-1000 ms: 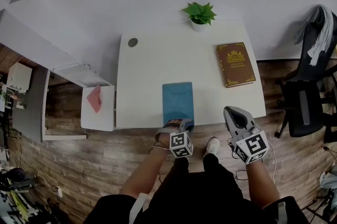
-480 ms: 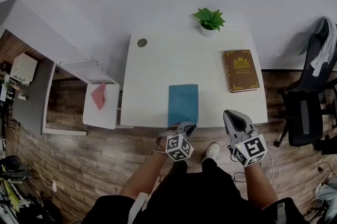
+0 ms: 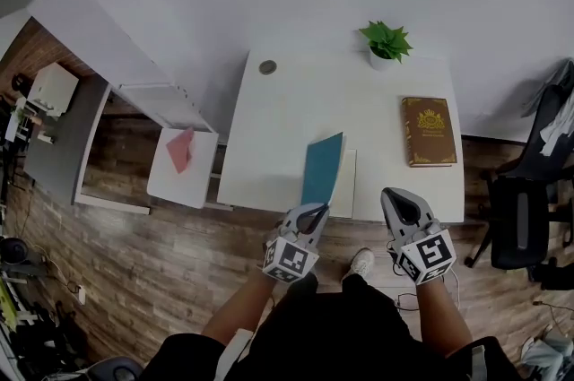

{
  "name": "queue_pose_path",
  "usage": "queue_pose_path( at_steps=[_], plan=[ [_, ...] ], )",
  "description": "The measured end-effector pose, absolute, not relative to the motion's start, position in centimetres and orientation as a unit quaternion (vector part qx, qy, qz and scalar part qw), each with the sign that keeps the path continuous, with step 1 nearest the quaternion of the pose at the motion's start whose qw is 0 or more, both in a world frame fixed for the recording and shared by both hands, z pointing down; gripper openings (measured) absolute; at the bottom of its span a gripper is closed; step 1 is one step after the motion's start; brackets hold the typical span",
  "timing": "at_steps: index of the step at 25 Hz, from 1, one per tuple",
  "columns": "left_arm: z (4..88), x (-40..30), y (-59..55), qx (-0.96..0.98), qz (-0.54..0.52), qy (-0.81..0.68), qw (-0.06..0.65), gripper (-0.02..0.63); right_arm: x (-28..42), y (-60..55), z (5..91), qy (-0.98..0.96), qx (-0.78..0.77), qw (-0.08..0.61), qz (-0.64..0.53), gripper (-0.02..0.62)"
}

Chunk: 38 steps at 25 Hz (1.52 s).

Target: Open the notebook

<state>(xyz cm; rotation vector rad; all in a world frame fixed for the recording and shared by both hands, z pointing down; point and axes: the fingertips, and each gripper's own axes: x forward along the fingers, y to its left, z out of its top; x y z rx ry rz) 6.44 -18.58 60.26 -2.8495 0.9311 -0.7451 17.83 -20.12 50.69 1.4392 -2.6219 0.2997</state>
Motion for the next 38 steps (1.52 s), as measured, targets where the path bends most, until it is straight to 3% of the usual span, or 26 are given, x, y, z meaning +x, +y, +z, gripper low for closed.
queue_pose_path(
  at_steps=[17,25,34,38],
  plan=[
    [60.7,-9.0,-21.5,-0.818,-0.038,0.537,-0.203,0.008,11.8,-21.7,48.7,-0.904,0.418,0.050,0.073,0.003],
    [64.3,-14.6,-23.3,-0.776,-0.100,0.590,-0.200,0.008,11.1,-21.9,48.9,-0.904,0.418,0.053,0.075,0.002],
    [71.0,-16.7,-21.5,-0.741,-0.168,0.597,-0.256,0.011,10.8,-22.1,49.3,-0.901,0.421,0.060,0.078,0.002],
    [73.1,-18.5,-21.0,-0.711,-0.233,0.616,-0.248,0.071,10.7,-21.9,49.5,-0.901,0.422,0.062,0.079,0.003]
  ],
)
